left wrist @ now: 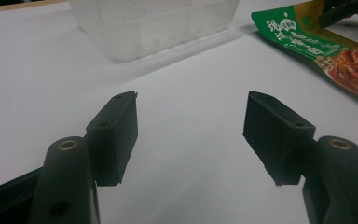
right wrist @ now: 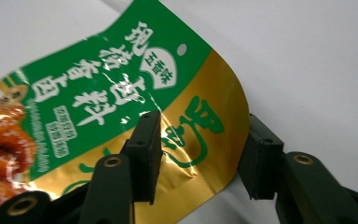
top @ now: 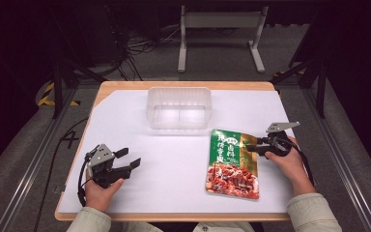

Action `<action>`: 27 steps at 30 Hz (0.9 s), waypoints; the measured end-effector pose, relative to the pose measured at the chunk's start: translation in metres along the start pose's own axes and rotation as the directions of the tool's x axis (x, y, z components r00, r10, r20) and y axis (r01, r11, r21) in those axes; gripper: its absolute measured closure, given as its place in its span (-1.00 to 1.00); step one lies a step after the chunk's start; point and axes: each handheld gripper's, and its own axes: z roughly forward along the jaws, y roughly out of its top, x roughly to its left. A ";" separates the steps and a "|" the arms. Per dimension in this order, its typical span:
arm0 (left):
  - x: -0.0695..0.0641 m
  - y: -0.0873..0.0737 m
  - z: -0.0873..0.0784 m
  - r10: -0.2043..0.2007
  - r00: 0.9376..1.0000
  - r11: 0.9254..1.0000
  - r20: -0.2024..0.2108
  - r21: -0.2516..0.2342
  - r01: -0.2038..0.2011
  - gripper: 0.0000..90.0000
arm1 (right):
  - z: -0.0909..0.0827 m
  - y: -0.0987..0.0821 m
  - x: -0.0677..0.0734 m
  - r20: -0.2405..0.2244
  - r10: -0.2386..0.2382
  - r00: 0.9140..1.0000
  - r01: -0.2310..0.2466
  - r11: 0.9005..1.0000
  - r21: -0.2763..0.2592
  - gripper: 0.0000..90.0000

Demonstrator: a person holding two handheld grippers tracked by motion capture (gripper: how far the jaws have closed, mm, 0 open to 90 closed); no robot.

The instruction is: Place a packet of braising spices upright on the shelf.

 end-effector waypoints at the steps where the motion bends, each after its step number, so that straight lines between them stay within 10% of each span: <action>1: 0.000 0.000 0.000 0.000 1.000 1.000 -0.001 0.000 0.000 -0.20 | 0.000 0.000 0.001 0.025 -0.015 1.000 0.015 1.000 0.007 0.42; 8: 0.000 0.000 0.000 0.003 1.000 1.000 -0.008 0.005 -0.003 -0.20 | -0.005 0.003 0.002 0.066 -0.043 0.997 0.043 0.999 -0.002 0.97; 27: 0.000 0.004 0.006 0.010 1.000 1.000 -0.001 0.002 -0.010 -0.19 | -0.044 0.020 0.027 0.082 -0.129 0.988 0.137 0.986 -0.099 1.00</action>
